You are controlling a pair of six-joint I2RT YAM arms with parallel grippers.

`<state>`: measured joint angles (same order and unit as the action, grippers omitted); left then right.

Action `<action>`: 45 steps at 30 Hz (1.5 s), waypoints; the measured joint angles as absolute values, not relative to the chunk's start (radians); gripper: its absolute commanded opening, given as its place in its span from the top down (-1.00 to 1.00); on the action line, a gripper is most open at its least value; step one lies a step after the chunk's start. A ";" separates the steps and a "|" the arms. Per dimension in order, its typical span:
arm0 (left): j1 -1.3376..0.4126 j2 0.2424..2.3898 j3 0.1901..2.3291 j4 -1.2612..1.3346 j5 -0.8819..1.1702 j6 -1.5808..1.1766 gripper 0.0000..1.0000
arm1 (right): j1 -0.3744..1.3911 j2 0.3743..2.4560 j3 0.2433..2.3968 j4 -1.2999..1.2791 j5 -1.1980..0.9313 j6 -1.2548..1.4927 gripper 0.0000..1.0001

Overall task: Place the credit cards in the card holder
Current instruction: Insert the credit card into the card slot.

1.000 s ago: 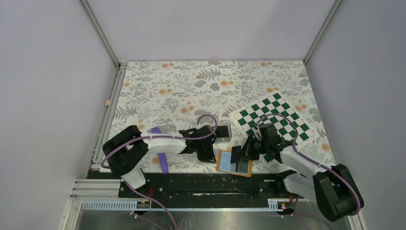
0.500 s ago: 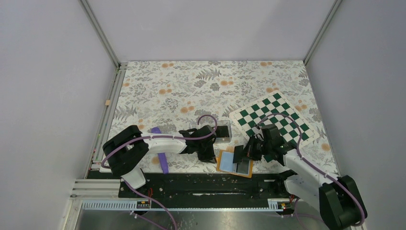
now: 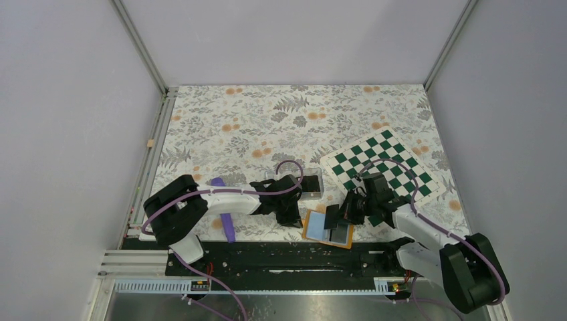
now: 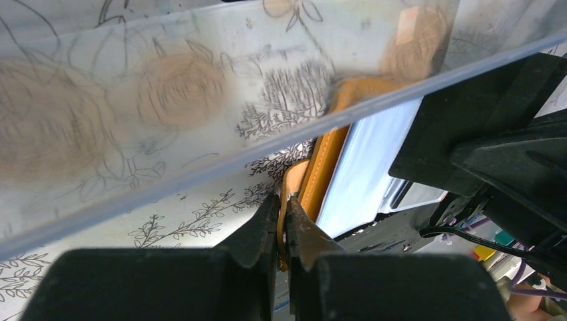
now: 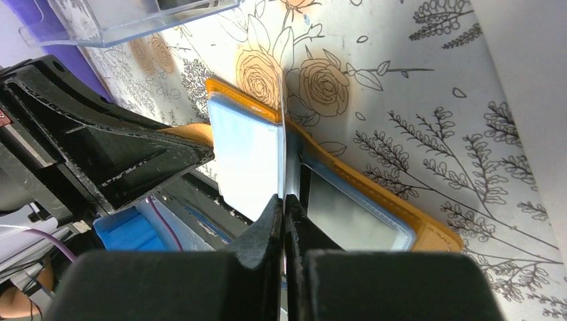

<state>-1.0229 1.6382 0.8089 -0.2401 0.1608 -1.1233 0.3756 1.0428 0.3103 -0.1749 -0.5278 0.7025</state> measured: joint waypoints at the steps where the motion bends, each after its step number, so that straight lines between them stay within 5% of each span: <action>1: -1.023 1.638 0.809 -0.240 0.161 -1.123 1.00 | 0.376 1.049 0.310 -0.168 -0.534 0.703 1.00; 28: -1.008 1.639 0.809 -0.246 0.170 -1.124 0.99 | 0.368 1.179 0.249 0.095 -0.667 0.823 1.00; 32: -1.011 1.629 0.809 -0.255 0.165 -1.126 0.11 | 0.370 1.164 0.247 0.088 -0.663 0.828 1.00; 34: -1.016 1.602 0.813 -0.293 0.145 -1.118 -0.13 | 0.370 1.166 0.247 0.087 -0.663 0.827 1.00; 45: -1.018 1.533 0.866 -0.417 0.081 -1.067 -0.47 | 0.370 1.197 0.248 0.088 -0.667 0.815 1.00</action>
<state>-1.0176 1.5326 0.8661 -0.4168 0.0811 -1.0672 0.3702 1.1973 0.2478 0.0879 -0.6670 0.8154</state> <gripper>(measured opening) 0.725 0.026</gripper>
